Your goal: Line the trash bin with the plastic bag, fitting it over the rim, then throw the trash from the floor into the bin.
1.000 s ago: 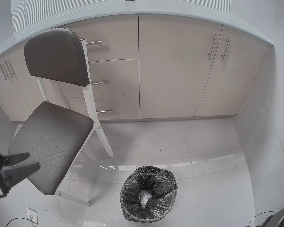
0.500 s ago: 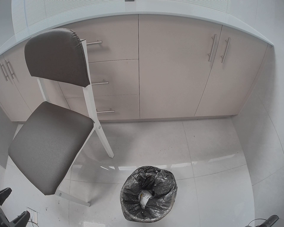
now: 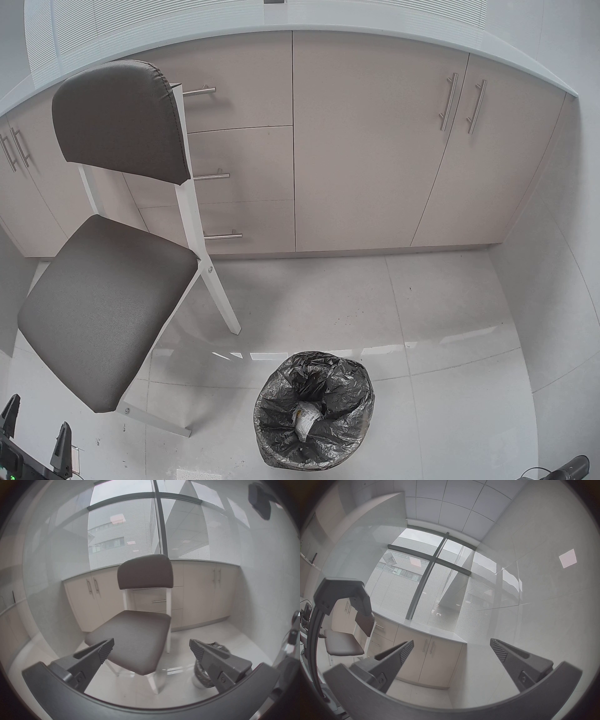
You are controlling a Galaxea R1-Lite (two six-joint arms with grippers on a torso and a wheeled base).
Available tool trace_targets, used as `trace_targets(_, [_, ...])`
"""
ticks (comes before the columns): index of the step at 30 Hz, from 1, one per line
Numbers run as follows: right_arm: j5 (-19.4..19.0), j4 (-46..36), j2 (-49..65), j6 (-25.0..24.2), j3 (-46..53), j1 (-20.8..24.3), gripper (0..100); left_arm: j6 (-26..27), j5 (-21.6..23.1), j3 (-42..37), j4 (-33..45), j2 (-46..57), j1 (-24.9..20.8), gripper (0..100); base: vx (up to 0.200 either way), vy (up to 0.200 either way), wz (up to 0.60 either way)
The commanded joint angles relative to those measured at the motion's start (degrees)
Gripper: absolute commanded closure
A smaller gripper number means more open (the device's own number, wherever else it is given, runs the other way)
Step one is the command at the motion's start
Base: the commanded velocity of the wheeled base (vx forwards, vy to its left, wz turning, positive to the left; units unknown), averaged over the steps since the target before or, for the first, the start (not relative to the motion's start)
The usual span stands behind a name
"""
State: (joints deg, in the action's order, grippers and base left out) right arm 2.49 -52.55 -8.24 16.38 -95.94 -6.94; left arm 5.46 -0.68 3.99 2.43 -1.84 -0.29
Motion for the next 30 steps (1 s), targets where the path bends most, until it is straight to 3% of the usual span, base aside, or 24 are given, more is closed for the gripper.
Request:
trace_targets(1, [-0.2, 0.3, 2.6, -0.2, 2.3, -0.5, 0, 2.7, -4.3, -2.7, -2.3, 1.8, 0.3, 0, 0.000, 0.000, 0.00])
trace_targets(5, [0.1, -0.7, 2.6, -0.4, 4.3, -0.4, 0, -1.6, -4.7, -2.7, -2.3, 1.8, 0.3, 0, 0.000, 0.000, 0.00])
trace_targets(11, [0.3, -4.3, 2.7, -6.0, 3.6, -0.3, 0, -2.7, -5.5, -3.0, -2.8, 1.8, 0.2, 0, 0.000, 0.000, 0.00])
trace_targets(13, [-0.2, -4.0, 2.6, -5.7, 3.7, -0.3, 0, -2.7, -3.9, -3.1, -2.8, 1.8, 0.2, 0, 0.000, 0.000, 0.00])
trace_targets(16, [-2.2, -3.3, 2.8, -3.1, 7.1, 1.8, 0, -2.6, 3.8, -3.5, -2.4, 1.8, 0.2, 0, 0.000, 0.000, 0.00])
trace_targets(19, [-3.6, -2.7, 2.8, 0.7, 11.2, 1.9, 0, -3.0, 3.7, -3.6, -2.4, 1.8, 0.2, 0, 0.000, 0.000, 0.00])
trace_targets(25, [-4.0, -4.3, 2.9, -0.2, 14.4, 2.1, 0, -4.8, 3.2, -4.0, -2.4, 1.8, 0.2, 0, 0.000, 0.000, 0.00])
trace_targets(28, [-7.4, -3.8, 4.3, 1.2, 15.6, 7.9, 0, -4.8, 3.2, -4.0, -2.5, 1.8, 0.2, 0, 0.000, 0.000, 0.00])
trace_targets(29, [-7.4, -3.8, 4.3, 1.2, 15.6, 7.9, 0, -4.8, 3.2, -4.0, -2.5, 1.8, 0.2, 0, 0.000, 0.000, 0.00])
trace_targets(30, [-7.3, -2.6, 4.4, 4.7, 17.8, 9.6, 0, -4.8, 3.2, -4.0, -2.4, 1.8, 0.2, 0, 0.000, 0.000, 0.00])
